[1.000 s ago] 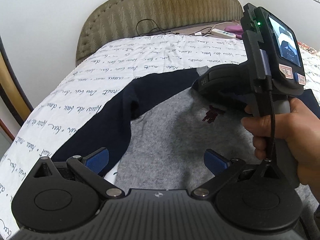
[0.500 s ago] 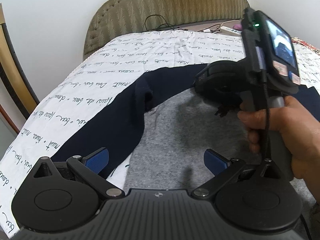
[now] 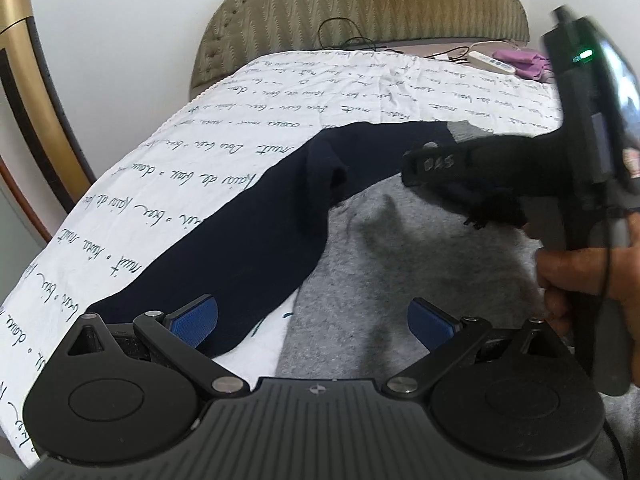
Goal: Fold small clothes
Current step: 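Open the right gripper to release the sleeve on the sweater, then grasp the grey cuff of the other navy sleeve with the left gripper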
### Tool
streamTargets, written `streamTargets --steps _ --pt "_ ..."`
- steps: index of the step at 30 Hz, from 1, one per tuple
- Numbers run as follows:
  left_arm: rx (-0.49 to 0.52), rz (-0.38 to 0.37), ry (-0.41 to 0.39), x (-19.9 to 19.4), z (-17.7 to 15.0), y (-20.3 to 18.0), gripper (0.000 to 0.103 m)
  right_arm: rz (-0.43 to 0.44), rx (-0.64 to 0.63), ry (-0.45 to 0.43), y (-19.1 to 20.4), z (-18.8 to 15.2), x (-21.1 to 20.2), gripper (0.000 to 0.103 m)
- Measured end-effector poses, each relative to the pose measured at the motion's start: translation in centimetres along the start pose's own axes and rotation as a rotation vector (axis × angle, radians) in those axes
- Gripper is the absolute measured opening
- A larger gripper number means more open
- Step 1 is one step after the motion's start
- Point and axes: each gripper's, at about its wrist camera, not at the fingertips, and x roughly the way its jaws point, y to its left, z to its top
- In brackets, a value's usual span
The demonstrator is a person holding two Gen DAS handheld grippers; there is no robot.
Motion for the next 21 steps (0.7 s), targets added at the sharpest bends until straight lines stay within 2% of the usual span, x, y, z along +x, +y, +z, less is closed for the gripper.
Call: streamTargets --steps 12,15,18,21 --pt "-0.065 0.028 0.033 -0.5 -0.7 1.3 0.103 0.046 -0.056 -0.051 1.6 -1.2 -4.3 0.068" --pt "-0.117 0.028 0.049 -0.7 -1.0 2.1 0.103 0.055 -0.073 -0.061 2.0 -1.8 -5.4 0.071" --pt "-0.244 0.003 0.083 -0.6 -1.7 3.9 0.102 0.073 -0.080 -0.077 2.2 -2.6 -6.6 0.073" --pt "-0.460 -0.025 0.098 -0.6 -3.2 6.7 0.098 0.091 -0.081 -0.086 2.3 -3.4 -7.6 0.073"
